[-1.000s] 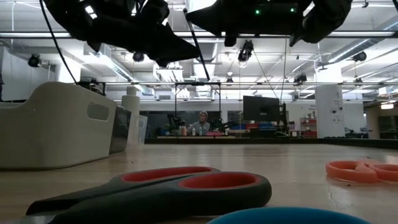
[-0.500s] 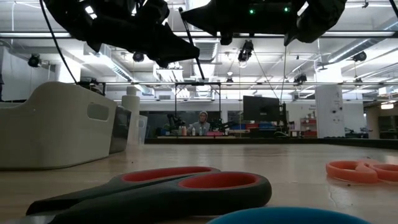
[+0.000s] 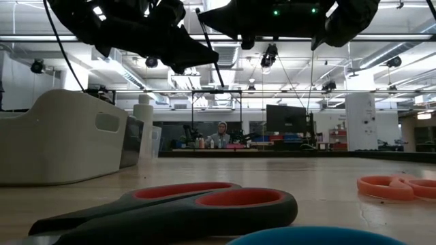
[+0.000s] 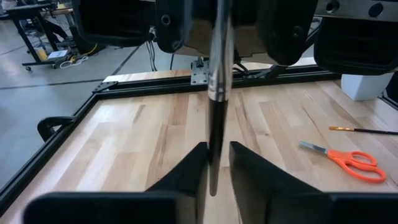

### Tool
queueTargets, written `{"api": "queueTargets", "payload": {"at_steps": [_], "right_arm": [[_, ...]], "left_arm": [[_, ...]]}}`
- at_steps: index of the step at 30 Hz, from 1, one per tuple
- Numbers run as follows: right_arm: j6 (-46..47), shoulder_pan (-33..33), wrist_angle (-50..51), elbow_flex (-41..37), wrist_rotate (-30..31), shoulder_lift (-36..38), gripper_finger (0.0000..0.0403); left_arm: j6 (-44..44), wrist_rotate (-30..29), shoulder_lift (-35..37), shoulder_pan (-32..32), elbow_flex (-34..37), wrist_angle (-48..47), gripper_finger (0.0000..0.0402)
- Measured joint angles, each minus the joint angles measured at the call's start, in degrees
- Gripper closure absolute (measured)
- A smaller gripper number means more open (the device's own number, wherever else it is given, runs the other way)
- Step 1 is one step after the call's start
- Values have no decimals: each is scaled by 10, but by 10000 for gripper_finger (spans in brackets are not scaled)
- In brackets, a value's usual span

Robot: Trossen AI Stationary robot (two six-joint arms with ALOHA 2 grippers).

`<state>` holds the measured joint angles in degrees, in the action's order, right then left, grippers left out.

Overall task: Pick & Place Paint Supplies
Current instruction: Put the silver makeup brush into the black bin

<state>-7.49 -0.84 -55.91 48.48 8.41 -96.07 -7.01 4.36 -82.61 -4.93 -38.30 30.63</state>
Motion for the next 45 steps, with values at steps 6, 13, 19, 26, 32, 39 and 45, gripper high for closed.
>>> {"api": "queueTargets", "payload": {"at_steps": [6,13,19,26,32,39,45], "right_arm": [[0,0,0,-1,-3,0,383],[0,0,1,-1,-2,0,383],[0,0,3,-1,-1,0,383],[0,0,13,-1,5,0,383],[-2,0,14,-1,5,0,383],[-4,0,15,-1,5,1,383],[-6,0,16,-1,5,1,383]], "left_arm": [[0,0,0,0,0,0,387],[0,2,0,0,0,-5,370],[0,2,0,0,0,-7,377],[0,2,0,0,0,-10,378],[1,2,0,0,0,-10,379],[1,2,0,0,1,-9,379],[1,2,0,0,1,-9,379]]}}
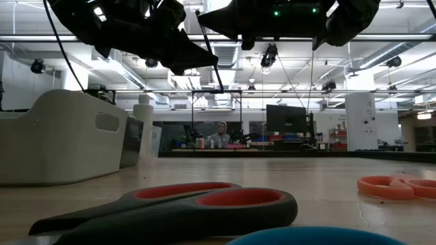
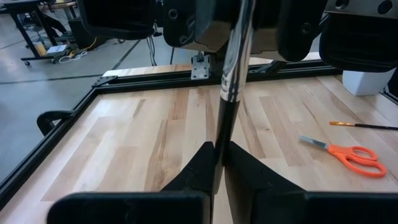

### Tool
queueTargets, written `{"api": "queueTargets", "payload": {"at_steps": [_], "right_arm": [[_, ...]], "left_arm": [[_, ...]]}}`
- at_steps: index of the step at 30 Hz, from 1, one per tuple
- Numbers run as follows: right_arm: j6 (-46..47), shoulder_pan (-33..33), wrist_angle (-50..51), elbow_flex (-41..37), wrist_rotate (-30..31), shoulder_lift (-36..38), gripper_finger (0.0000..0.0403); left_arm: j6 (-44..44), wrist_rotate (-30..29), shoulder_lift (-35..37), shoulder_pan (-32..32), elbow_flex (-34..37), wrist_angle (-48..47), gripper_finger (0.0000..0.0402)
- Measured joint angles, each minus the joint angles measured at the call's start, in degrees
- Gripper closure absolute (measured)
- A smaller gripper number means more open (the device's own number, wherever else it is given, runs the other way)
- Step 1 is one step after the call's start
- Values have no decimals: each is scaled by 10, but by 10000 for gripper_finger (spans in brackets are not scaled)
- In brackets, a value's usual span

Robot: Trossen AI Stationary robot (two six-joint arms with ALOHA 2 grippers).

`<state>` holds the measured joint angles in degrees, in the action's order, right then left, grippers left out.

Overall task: Pick & Place Paint Supplies
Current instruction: Put the silver makeup brush into the black bin

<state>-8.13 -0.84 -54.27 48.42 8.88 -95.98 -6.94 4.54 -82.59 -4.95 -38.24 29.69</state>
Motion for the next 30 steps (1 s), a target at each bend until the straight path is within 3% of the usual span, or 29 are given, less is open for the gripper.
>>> {"api": "queueTargets", "payload": {"at_steps": [30], "right_arm": [[-24,0,12,0,-2,0,383]], "left_arm": [[0,0,0,0,0,-8,380]]}}
